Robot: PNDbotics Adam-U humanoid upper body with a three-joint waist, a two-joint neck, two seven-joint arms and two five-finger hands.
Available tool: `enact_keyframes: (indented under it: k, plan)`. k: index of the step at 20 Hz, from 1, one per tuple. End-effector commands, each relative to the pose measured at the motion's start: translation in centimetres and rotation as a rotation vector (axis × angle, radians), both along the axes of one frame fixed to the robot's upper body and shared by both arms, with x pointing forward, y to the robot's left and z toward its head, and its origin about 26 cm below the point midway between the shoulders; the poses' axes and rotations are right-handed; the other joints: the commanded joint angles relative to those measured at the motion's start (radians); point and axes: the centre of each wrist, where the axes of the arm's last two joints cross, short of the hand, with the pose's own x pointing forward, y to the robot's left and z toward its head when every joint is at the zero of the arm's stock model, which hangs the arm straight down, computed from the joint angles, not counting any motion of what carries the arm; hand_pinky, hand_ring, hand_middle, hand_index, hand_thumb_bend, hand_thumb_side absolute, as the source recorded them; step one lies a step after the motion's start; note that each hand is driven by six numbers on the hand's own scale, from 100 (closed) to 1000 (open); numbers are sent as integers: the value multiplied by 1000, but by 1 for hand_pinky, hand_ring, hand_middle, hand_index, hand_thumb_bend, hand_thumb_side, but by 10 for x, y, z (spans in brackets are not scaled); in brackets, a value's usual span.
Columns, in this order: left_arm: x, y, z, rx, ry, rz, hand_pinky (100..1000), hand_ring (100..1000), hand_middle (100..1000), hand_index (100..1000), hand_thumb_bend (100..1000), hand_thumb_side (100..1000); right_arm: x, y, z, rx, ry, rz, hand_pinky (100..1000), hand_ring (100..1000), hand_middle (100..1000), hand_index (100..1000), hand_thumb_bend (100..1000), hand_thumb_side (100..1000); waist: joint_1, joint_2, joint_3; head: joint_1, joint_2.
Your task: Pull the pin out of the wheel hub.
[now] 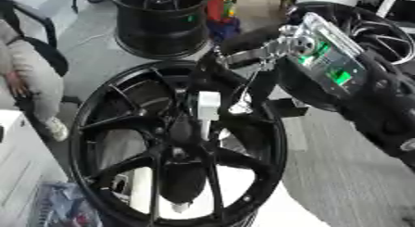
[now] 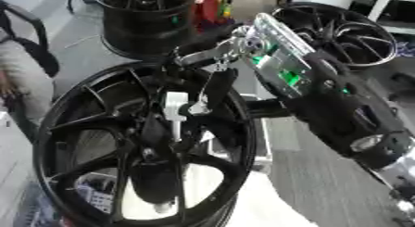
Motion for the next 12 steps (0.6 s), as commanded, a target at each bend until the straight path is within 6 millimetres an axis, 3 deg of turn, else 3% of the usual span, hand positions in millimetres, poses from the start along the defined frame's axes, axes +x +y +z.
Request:
enact_keyframes:
  k: [1,7,12]
  plan:
    - [2,5,9,29,-18,-1,581,578,665,748,600,239,11,-6,3,-4,-29,-50,756,835,833,919,262,341,9,-10,1,-5,-7]
    - [2,4,9,28,-17,0,581,577,665,748,599,239,21,-8,-14,-34,-9,-73,700,772,773,893,240,330,8,-10,3,-4,-5]
    - [1,5,9,28,-16,2,581,577,665,748,599,239,22,-7,-22,-46,10,-66,616,661,624,809,213,306,9,-10,3,-3,-2]
